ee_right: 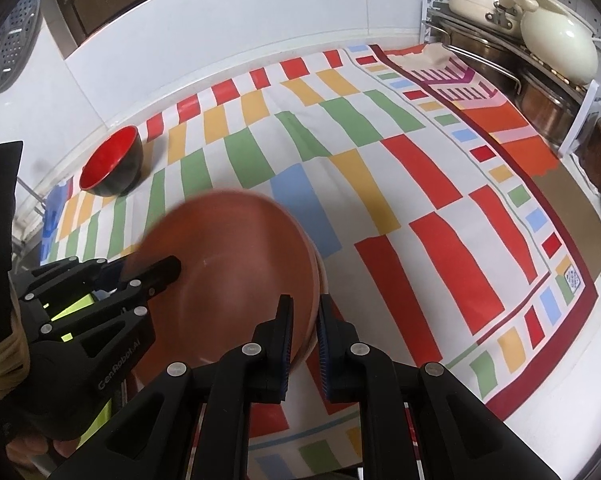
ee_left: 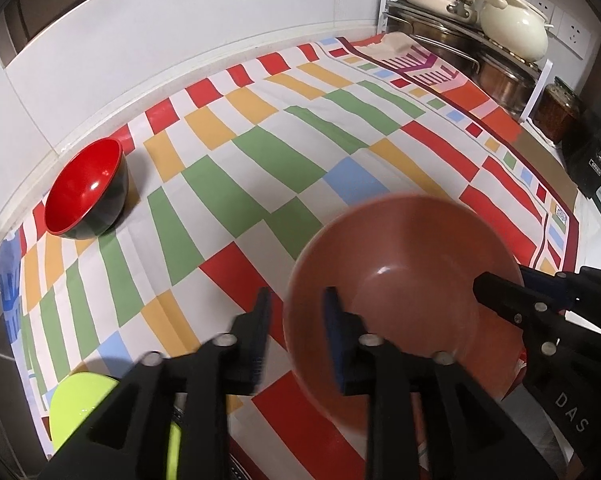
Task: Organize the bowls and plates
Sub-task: 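Carry the pink bowl with both grippers across the cloth, then lower the pink bowl onto the cloth and open both grippers, then move both open grippers to the rim of the red-and-black bowl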
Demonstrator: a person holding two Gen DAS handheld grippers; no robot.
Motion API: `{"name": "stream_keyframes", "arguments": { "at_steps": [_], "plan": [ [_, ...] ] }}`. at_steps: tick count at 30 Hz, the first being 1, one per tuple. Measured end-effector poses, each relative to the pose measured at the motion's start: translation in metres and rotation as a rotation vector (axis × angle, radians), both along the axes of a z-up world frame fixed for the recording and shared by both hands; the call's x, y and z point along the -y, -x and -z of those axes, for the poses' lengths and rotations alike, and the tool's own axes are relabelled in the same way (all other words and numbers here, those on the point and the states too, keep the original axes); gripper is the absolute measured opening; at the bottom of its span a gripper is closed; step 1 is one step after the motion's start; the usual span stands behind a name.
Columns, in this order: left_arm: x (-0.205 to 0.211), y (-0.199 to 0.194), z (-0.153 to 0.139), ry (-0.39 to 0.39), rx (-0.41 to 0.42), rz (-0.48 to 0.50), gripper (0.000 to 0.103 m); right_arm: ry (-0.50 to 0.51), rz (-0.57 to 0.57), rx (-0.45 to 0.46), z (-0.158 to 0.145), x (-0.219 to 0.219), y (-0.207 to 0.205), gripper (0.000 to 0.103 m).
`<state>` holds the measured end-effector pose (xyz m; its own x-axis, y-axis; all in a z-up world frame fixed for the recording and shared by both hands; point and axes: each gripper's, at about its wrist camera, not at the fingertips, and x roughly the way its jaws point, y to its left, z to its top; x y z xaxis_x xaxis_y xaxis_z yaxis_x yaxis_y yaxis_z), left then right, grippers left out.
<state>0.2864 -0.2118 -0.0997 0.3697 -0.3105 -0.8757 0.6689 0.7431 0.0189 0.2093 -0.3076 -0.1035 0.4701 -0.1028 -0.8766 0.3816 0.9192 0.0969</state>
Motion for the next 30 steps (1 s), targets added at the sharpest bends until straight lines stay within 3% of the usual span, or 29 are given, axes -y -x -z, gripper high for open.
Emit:
{"name": "stream_keyframes", "arguments": {
  "at_steps": [3, 10, 21, 30],
  "plan": [
    [-0.002, 0.000, -0.003, 0.015, 0.002, -0.009, 0.047, 0.005, -0.002, 0.004, -0.001, 0.000, 0.000, 0.029],
    [-0.011, -0.002, -0.017, 0.042, 0.031, -0.023, 0.060, 0.014, 0.001, 0.036, -0.010, 0.000, 0.002, 0.030],
    [-0.044, -0.016, -0.048, 0.091, 0.097, -0.098, 0.067, 0.040, -0.031, 0.122, -0.037, -0.013, -0.011, 0.043],
    [-0.082, -0.038, -0.074, 0.108, 0.167, -0.193, 0.074, 0.040, -0.126, 0.207, -0.059, -0.040, -0.045, 0.048]
  ]
}}
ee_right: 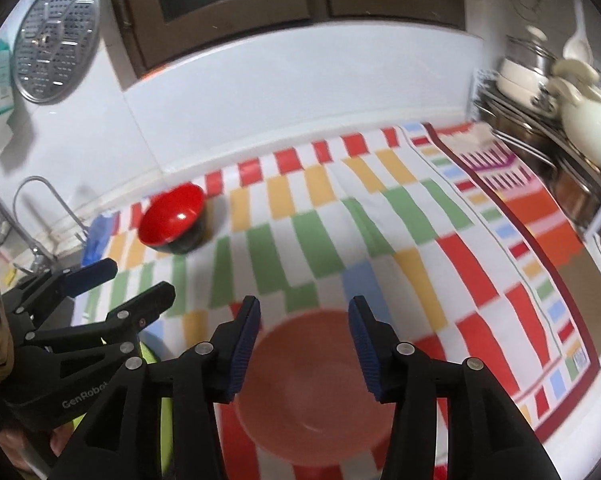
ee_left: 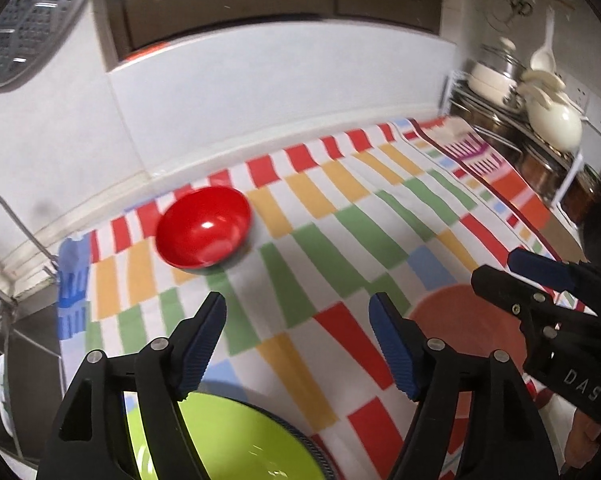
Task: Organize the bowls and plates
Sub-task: 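Move both open grippers to the rim of the red-and-black bowl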
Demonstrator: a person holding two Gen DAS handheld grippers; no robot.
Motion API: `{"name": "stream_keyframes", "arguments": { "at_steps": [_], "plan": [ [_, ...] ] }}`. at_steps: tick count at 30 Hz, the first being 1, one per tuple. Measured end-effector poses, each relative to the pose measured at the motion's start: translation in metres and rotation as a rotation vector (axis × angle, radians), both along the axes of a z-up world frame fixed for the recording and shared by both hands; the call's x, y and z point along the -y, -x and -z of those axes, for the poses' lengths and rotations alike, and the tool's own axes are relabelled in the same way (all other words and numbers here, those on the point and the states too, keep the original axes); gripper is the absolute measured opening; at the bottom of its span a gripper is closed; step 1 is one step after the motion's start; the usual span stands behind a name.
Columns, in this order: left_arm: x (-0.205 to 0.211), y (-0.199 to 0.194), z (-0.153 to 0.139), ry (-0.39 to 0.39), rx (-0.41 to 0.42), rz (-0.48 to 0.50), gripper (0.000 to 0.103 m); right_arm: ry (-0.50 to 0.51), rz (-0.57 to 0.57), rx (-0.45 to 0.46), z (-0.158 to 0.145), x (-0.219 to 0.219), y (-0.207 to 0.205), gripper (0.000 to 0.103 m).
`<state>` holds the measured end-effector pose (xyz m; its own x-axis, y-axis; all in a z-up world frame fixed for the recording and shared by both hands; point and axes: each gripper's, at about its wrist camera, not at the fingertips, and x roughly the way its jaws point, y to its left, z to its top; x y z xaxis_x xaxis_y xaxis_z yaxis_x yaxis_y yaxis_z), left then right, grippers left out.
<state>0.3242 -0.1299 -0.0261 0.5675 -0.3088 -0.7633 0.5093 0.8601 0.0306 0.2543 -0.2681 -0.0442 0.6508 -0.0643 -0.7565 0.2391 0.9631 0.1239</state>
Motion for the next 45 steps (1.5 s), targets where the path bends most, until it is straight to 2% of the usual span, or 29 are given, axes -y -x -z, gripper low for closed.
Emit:
{"name": "stream_keyframes", "arguments": {
  "at_steps": [7, 17, 32, 39, 45],
  "plan": [
    [-0.025, -0.021, -0.008, -0.028, 0.046, -0.073, 0.077, -0.025, -0.072, 0.047, -0.011, -0.015, -0.037, 0.051],
    [-0.058, -0.062, -0.007, -0.040, 0.036, -0.160, 0.077, 0.016, -0.171, 0.019, -0.012, -0.049, -0.098, 0.051],
    [-0.084, -0.129, 0.017, -0.067, -0.016, -0.209, 0.077, 0.043, -0.287, -0.107, 0.009, -0.091, -0.174, 0.051],
    [-0.097, -0.165, 0.039, -0.097, -0.067, -0.191, 0.076, 0.052, -0.320, -0.181, 0.037, -0.092, -0.213, 0.050],
    [-0.096, -0.190, 0.061, -0.102, -0.117, -0.169, 0.072, 0.036, -0.343, -0.248, 0.060, -0.091, -0.238, 0.042]
  ]
}}
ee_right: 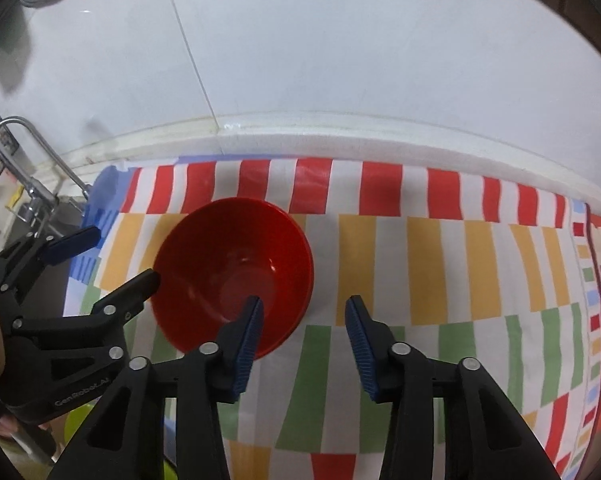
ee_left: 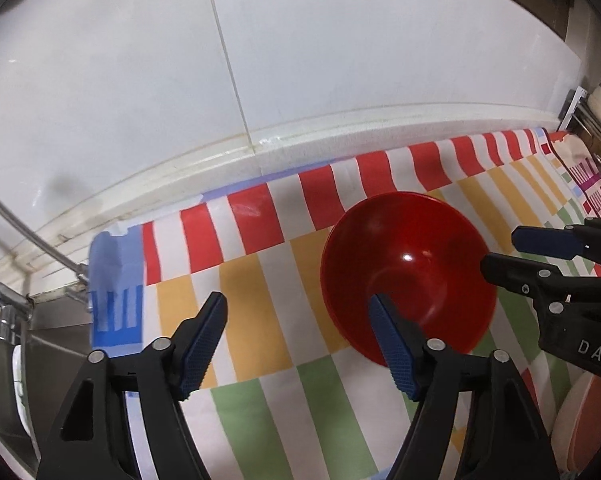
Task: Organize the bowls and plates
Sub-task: 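Move both open grippers to the rim of the red-and-black bowl, then close both grippers on the rim of the red-and-black bowl, then carry the red-and-black bowl with both grippers over the pink bowl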
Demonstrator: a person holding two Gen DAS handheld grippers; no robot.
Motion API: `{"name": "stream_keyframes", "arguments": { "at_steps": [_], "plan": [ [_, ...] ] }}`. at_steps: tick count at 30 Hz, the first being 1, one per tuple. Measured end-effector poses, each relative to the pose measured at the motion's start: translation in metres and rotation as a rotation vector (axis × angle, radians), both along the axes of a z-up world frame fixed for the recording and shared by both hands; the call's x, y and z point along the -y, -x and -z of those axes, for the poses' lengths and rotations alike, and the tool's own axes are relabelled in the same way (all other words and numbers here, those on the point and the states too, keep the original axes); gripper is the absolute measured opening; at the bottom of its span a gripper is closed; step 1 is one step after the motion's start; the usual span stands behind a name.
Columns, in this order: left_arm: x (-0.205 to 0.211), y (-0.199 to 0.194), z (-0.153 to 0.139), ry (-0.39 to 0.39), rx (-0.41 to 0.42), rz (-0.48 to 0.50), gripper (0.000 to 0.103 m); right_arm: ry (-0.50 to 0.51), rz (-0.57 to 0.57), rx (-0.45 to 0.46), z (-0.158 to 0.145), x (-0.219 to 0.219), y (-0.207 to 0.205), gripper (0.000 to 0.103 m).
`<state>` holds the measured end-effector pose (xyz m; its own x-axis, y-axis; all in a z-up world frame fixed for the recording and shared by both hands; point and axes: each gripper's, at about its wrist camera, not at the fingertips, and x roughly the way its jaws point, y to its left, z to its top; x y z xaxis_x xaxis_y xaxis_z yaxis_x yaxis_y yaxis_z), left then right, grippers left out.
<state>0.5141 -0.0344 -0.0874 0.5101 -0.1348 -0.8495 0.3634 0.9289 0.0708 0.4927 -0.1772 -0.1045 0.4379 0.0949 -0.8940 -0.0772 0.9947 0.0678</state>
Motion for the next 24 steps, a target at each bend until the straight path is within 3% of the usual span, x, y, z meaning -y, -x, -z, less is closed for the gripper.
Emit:
{"name": "stream_keyframes", "arguments": {
  "at_steps": [11, 14, 18, 24],
  "plan": [
    [0.015, -0.022, 0.030, -0.009, -0.070, 0.035, 0.055, -0.028, -0.017, -0.091, 0.027, -0.002, -0.022, 0.026],
    [0.018, -0.025, 0.036, -0.006, -0.092, 0.039, 0.047, -0.027, -0.022, -0.100, 0.030, -0.004, -0.024, 0.021],
    [0.022, -0.028, 0.043, 0.004, -0.122, 0.045, 0.029, -0.022, -0.027, -0.110, 0.032, -0.005, -0.026, 0.017],
    [0.029, -0.031, 0.046, 0.024, -0.145, 0.049, 0.018, -0.012, -0.027, -0.111, 0.032, -0.007, -0.028, 0.014]
  ]
}}
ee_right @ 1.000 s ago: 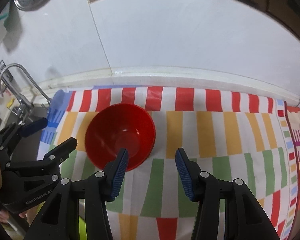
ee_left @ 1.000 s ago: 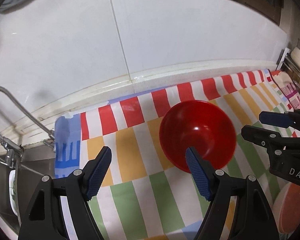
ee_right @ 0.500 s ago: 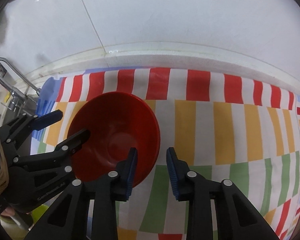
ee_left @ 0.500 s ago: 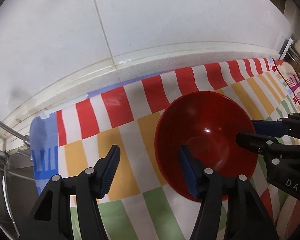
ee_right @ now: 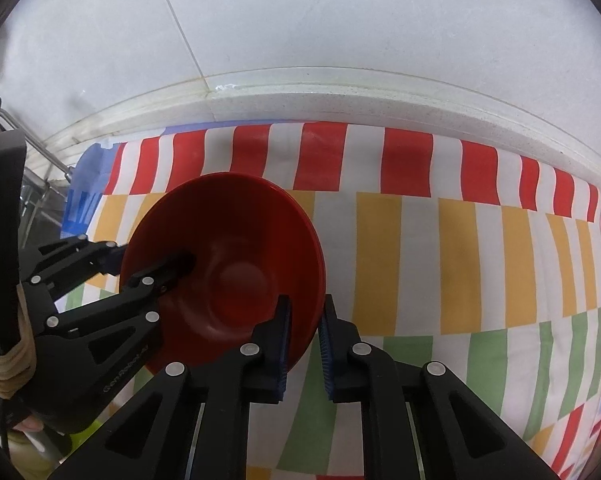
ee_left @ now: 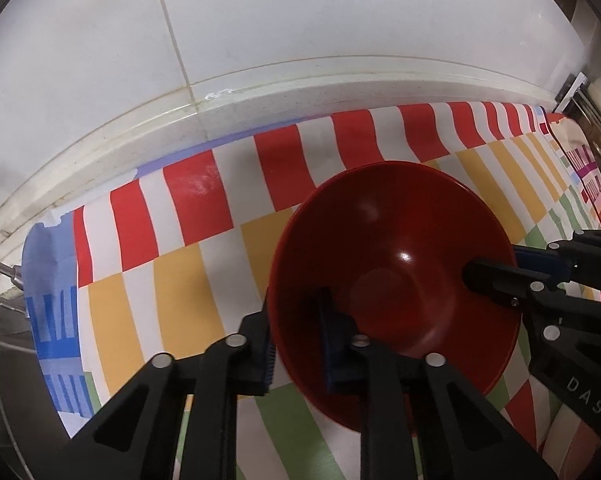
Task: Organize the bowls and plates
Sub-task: 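Carry the red-and-black bowl with both grippers over the pink bowl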
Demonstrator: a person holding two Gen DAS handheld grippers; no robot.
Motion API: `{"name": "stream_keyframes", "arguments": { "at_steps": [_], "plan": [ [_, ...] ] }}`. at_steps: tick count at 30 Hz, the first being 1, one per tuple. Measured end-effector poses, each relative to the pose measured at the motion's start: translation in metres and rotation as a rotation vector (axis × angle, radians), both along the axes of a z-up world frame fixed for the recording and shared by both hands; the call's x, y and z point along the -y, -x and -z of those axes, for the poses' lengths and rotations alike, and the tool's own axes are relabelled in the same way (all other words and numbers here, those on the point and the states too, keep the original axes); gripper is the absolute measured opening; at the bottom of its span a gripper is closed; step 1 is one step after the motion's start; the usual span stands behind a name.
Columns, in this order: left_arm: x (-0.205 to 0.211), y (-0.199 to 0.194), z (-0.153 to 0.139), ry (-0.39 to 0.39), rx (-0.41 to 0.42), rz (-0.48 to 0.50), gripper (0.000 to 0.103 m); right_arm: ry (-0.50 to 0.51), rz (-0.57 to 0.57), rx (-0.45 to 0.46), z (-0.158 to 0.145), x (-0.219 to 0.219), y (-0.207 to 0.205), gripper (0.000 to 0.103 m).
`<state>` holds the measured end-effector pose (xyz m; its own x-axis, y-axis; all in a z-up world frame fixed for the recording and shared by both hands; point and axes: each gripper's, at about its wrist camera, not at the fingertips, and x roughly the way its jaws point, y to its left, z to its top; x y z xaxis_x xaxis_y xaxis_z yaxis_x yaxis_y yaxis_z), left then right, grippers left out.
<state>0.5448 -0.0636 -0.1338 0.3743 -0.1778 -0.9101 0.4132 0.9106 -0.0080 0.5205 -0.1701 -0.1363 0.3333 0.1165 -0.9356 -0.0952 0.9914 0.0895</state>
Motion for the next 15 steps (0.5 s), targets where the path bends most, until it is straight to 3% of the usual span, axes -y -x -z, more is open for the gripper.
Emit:
{"name": "stream_keyframes", "arguments": {
  "at_steps": [15],
  "plan": [
    [0.000, 0.018, -0.026, 0.009, 0.063, -0.021, 0.017, -0.025, 0.019, 0.030, -0.018, 0.005, 0.011, 0.012]
  ]
}}
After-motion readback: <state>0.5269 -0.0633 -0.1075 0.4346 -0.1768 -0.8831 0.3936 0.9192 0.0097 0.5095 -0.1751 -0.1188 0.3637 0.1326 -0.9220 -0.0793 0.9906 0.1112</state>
